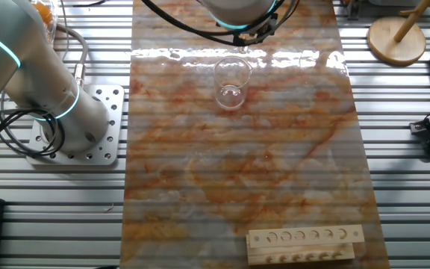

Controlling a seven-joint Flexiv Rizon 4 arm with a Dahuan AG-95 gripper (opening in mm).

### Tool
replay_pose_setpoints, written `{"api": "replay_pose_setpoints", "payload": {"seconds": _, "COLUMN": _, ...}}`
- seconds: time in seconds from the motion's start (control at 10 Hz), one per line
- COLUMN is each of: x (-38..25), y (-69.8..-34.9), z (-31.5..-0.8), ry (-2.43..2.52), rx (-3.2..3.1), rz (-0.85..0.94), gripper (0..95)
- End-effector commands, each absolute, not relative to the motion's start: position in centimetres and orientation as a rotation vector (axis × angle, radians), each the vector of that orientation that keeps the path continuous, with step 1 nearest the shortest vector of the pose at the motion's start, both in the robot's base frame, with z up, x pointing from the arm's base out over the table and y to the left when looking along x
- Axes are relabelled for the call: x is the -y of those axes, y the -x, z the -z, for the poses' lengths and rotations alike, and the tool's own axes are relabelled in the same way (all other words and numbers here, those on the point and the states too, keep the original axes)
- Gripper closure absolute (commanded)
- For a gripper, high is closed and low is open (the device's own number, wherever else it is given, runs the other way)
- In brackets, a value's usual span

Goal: Pour out the test tube

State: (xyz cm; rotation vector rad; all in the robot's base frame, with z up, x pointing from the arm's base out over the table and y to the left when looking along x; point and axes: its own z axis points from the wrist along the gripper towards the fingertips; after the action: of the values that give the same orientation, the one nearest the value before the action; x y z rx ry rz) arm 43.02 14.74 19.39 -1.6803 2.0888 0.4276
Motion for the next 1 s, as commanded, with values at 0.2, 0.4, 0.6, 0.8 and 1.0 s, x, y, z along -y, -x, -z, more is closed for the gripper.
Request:
{"api": "replay_pose_setpoints", "payload": {"seconds": 0.2, "x": -14.61, "y": -43.04, "z": -19.47, "ry": 1.682, "rx": -2.087, "rz": -0.431, "gripper": 95.0}}
{"api": "replay_pose_setpoints", "payload": {"seconds": 0.4, "x": -14.61, "y": -43.04, "z": -19.47, "ry": 1.686, "rx": -2.100, "rz": -0.419, "gripper": 95.0}}
{"api": "replay_pose_setpoints", "payload": {"seconds": 0.6, "x": -14.59, "y": -43.05, "z": -19.48, "ry": 1.697, "rx": -2.102, "rz": -0.412, "gripper": 95.0}}
{"api": "replay_pose_setpoints", "payload": {"seconds": 0.8, "x": -14.56, "y": -43.06, "z": -19.50, "ry": 1.707, "rx": -2.116, "rz": -0.397, "gripper": 95.0}}
{"api": "replay_pose_setpoints", "payload": {"seconds": 1.0, "x": -14.57, "y": -43.07, "z": -19.52, "ry": 1.698, "rx": -2.148, "rz": -0.384, "gripper": 95.0}}
